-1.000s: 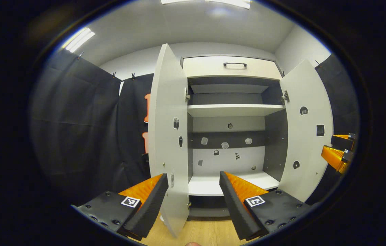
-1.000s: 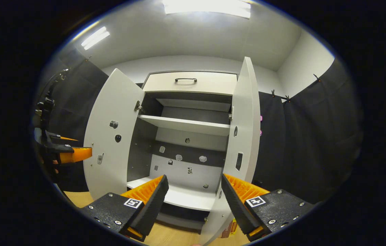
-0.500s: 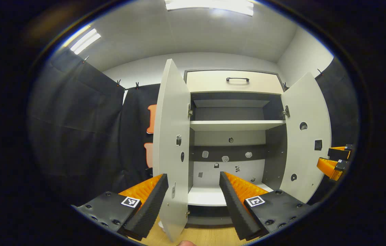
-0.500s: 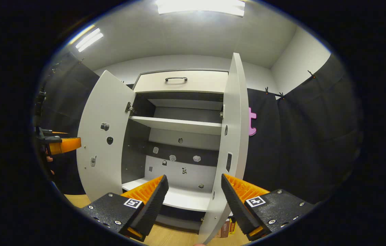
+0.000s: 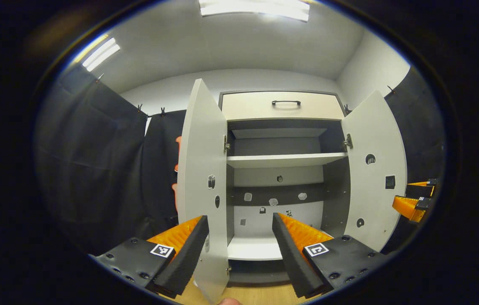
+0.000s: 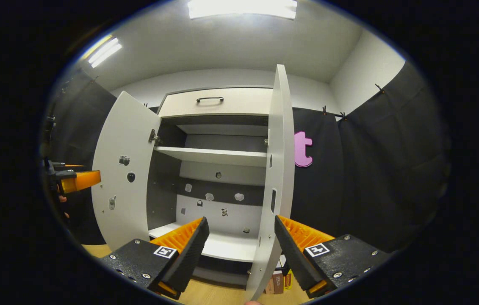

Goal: Open the right door of the double-door shoe cabinet with the right hand, and open the left door with the left hand.

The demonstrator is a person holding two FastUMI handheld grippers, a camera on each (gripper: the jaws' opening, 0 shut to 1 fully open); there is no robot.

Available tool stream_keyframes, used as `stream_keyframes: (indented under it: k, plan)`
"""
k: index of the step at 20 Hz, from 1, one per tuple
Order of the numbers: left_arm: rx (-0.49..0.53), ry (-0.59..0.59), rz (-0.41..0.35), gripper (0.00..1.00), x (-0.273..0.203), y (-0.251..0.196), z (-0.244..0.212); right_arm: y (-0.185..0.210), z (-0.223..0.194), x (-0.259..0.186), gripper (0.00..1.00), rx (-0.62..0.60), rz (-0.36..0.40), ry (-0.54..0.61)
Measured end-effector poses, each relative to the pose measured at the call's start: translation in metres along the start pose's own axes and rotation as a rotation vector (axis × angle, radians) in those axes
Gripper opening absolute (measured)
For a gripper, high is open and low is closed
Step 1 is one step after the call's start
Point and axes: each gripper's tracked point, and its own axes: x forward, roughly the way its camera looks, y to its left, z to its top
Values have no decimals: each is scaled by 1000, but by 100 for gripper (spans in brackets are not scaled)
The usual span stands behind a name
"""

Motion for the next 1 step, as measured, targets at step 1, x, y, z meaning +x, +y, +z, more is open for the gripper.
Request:
stream_keyframes:
  k: [1]
  plan:
    - [2,-1,0,96,1,1,0,-2,1,-1,94,-2,-4,-2]
